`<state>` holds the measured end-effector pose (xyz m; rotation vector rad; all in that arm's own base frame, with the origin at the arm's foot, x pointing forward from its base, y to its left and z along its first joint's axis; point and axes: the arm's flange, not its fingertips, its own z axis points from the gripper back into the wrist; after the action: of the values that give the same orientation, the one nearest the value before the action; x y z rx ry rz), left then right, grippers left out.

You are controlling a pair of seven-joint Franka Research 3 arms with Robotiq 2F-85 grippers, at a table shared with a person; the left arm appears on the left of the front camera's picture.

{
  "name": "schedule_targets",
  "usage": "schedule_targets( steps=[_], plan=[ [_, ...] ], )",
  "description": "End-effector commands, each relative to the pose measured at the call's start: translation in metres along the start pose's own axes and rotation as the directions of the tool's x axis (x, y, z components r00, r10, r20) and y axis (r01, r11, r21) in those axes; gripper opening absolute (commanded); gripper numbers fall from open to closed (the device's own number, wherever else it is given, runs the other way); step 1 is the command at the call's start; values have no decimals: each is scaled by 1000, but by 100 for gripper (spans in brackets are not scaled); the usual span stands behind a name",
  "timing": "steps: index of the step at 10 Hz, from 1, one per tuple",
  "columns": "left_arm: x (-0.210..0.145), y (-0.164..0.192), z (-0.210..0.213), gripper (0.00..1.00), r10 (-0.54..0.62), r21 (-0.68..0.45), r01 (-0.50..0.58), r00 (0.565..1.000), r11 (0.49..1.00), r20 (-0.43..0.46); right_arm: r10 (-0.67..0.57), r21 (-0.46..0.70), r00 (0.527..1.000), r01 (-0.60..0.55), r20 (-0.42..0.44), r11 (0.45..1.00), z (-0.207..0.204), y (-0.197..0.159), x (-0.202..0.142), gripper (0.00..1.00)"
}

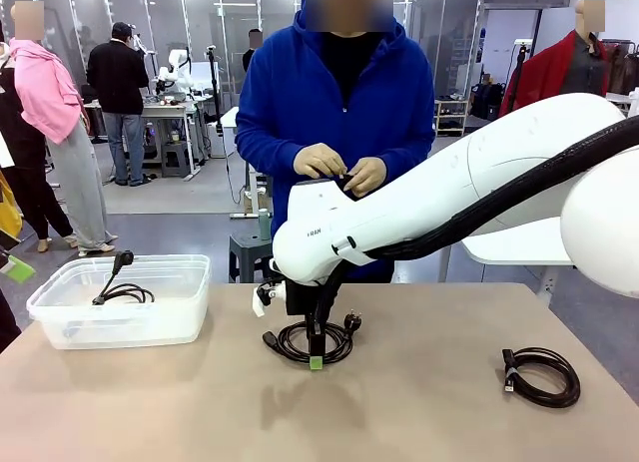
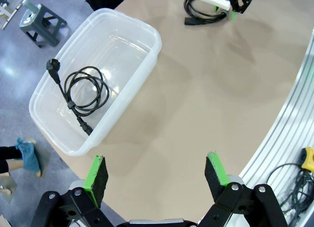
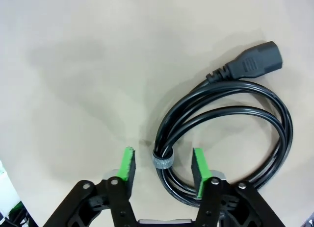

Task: Organize and store the cables.
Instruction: Place the Power Cable into the Organizing box.

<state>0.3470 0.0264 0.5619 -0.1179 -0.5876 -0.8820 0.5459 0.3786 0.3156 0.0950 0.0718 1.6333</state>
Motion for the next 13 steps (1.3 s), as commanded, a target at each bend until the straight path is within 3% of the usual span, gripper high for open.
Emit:
schedule_targets(
  steps=[1, 3, 13],
  plan=[
    [1, -1, 1, 100, -3, 8, 3, 1000, 1000, -6, -1, -2, 1000, 1, 27, 1000, 17, 12, -9, 100],
    [1, -1, 1, 100, -3, 8, 3, 1000, 1000, -6, -20, -47, 998, 22, 58, 999, 37, 18, -17, 97],
    [1, -1, 1, 100, -3, 8, 3, 1000, 1000, -6, -106, -121, 993, 112, 61, 986, 81, 40, -49, 100]
  ],
)
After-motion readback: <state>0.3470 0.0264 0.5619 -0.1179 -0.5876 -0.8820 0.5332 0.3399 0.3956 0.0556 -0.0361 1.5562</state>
